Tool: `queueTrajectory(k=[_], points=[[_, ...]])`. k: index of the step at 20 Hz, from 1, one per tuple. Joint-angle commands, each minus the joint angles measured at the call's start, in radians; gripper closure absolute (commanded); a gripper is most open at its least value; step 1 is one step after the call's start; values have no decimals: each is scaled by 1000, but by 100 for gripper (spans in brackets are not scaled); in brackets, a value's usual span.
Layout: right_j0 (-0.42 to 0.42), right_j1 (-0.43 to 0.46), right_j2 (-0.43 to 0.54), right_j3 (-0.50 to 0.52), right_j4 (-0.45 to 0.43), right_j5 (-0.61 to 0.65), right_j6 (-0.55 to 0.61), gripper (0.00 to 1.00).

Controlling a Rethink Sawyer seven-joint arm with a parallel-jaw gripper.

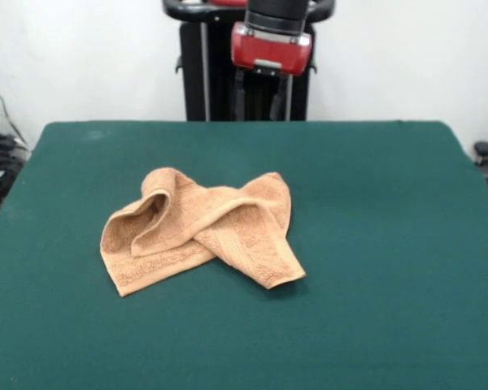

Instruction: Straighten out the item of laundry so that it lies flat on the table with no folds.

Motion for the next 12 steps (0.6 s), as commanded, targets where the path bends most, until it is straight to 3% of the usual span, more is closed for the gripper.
queueTrajectory(k=[1, 12], points=[[-3, 79, 140, 71, -15, -69, 224, 0], [11, 64, 113, 57, -14, -33, 200, 0]])
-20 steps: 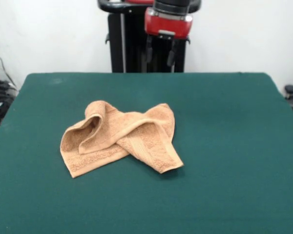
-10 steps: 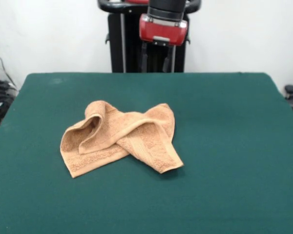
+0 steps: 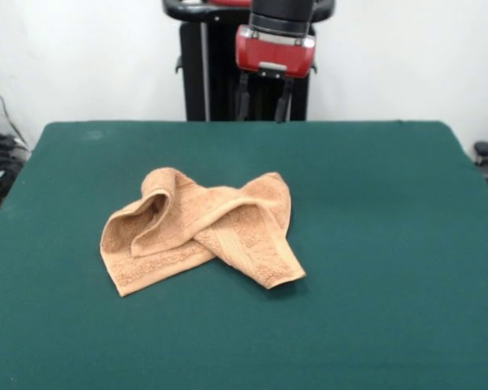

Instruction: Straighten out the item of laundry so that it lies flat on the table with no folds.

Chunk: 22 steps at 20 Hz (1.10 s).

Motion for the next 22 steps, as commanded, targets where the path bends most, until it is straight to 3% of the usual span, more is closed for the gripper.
queueTrajectory(k=[1, 7, 16, 22], points=[[23, 61, 88, 53, -13, -7, 196, 0], [36, 55, 93, 48, -17, -1, 189, 0], [67, 10, 118, 136, -24, -18, 216, 0], [120, 7, 90, 95, -8, 19, 193, 0]])
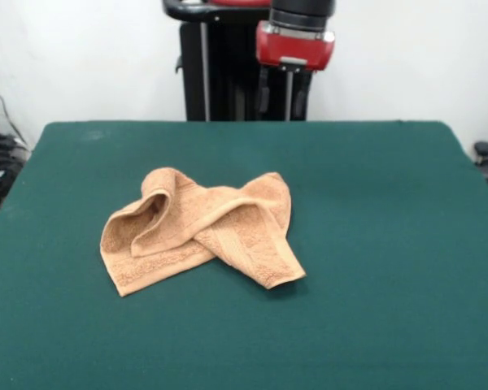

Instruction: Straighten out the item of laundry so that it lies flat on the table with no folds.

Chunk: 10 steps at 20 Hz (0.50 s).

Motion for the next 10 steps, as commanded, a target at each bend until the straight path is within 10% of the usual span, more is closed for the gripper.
queueTrajectory(k=[1, 10], points=[[71, 22, 84, 42, -3, 30, 190, 0], [60, 77, 56, -165, 52, 176, 141, 0]])
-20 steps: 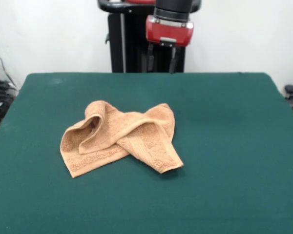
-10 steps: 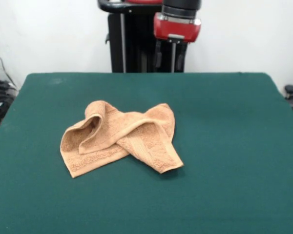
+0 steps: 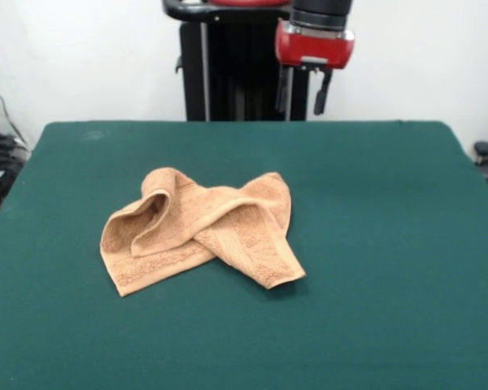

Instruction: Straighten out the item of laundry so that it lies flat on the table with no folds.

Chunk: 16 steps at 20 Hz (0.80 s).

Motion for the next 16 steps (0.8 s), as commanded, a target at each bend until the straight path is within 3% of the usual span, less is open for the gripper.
queueTrajectory(k=[1, 9, 16], points=[[1, 82, 56, -176, 52, 174, 135, 0], [-20, 107, 76, -290, 27, 277, 102, 0], [-26, 226, 105, -439, 28, 352, 98, 0]])
